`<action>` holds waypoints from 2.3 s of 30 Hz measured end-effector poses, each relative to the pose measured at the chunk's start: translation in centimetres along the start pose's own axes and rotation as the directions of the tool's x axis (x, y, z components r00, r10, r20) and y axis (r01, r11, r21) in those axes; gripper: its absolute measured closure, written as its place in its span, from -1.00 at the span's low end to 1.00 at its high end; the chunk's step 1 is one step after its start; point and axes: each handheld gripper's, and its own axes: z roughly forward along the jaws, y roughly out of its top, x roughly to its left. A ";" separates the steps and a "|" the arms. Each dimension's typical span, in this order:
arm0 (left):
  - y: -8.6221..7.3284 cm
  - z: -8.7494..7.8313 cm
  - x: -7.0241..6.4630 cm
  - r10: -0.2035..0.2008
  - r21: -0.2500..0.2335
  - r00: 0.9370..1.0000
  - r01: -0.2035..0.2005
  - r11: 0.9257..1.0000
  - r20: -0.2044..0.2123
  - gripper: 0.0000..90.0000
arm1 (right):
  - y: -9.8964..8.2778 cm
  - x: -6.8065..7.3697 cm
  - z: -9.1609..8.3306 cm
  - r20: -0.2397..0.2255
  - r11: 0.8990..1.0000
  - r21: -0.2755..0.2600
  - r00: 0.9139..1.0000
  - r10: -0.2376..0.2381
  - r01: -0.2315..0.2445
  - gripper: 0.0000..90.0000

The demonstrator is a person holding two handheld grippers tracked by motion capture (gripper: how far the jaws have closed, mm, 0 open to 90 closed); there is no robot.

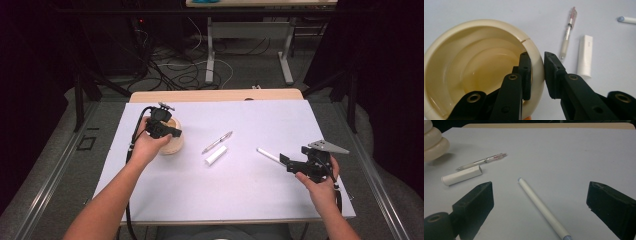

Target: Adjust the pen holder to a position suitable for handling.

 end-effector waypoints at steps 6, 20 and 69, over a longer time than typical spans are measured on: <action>-0.8 -0.6 -2.4 0.012 0.008 0.999 -0.012 1.000 0.034 0.72 | 0.0 0.0 -0.1 0.001 1.000 0.005 1.000 -0.005 0.005 -0.84; -3.3 -1.2 -7.6 -0.024 0.050 0.994 0.019 0.999 0.108 0.72 | 0.0 0.1 -0.1 -0.004 1.000 -0.003 1.000 0.002 -0.002 -0.84; -3.7 2.8 -19.4 0.056 0.084 0.972 -0.077 0.993 0.229 0.64 | -0.1 0.2 0.0 -0.010 1.000 0.005 1.000 -0.003 0.003 -0.84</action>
